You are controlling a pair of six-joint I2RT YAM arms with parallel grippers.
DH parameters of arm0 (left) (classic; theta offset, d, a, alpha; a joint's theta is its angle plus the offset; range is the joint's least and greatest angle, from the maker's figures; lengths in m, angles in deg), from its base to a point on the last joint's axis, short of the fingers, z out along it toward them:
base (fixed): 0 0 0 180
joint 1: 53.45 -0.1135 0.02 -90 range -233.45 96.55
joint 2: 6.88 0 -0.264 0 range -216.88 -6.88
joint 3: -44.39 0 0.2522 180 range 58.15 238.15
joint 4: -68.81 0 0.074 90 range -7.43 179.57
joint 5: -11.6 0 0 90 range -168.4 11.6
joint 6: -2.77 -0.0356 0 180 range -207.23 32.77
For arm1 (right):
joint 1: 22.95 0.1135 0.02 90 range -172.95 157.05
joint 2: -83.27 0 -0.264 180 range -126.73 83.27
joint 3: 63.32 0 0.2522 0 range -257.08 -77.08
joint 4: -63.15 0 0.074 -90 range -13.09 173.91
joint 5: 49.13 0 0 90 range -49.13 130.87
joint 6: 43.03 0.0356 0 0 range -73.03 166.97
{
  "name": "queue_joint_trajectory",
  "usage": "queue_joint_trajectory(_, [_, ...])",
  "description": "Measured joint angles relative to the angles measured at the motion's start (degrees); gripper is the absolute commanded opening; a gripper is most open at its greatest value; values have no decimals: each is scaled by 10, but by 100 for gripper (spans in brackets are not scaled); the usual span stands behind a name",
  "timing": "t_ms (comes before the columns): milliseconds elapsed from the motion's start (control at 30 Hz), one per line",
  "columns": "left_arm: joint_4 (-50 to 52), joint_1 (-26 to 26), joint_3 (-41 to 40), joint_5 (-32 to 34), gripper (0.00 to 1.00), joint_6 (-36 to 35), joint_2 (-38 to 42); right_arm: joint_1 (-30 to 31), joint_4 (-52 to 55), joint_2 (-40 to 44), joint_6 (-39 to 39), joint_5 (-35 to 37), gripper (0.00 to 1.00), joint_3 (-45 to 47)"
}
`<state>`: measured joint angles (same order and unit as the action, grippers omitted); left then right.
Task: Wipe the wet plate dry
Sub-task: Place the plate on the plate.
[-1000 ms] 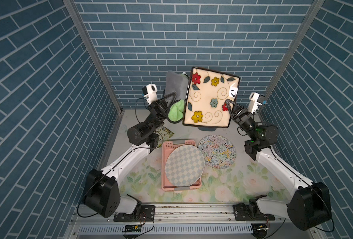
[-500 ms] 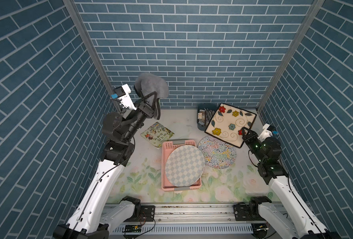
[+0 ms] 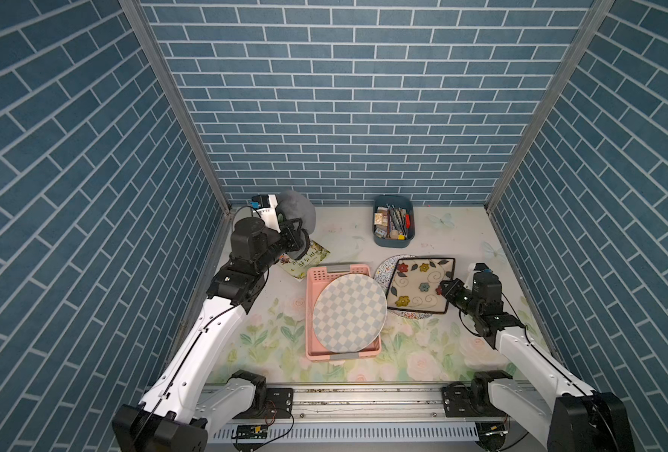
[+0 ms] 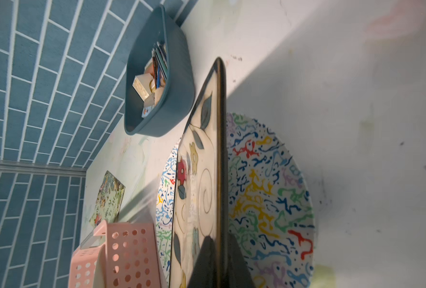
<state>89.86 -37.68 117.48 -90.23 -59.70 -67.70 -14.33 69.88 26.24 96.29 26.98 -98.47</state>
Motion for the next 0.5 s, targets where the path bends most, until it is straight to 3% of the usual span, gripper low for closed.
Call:
queue_joint_trajectory(67, [-5, 0, -24, -7, 0, -1, 0, 0, -23, -12, 8, -14, 0, 13])
queue_joint_trajectory(100, [-6, 0, -37, -9, 0, -1, 0, 0, -31, -18, 10, -17, 9, 16])
queue_joint_trajectory(200, [-7, 0, -57, -13, 0, 0, 0, 0, -43, -43, 5, -18, 56, 18])
queue_joint_trajectory(333, [-18, 0, -64, -18, 0, 0, 0, 0, -6, -92, -41, -16, 85, 8])
queue_joint_trajectory(400, [-24, 0, -66, -22, 0, 0, 1, 0, 28, -94, -63, -7, 92, -18])
queue_joint_trajectory(500, [-30, 0, -67, -26, 0, 1, 2, 2, 71, -51, -79, 39, 92, -68])
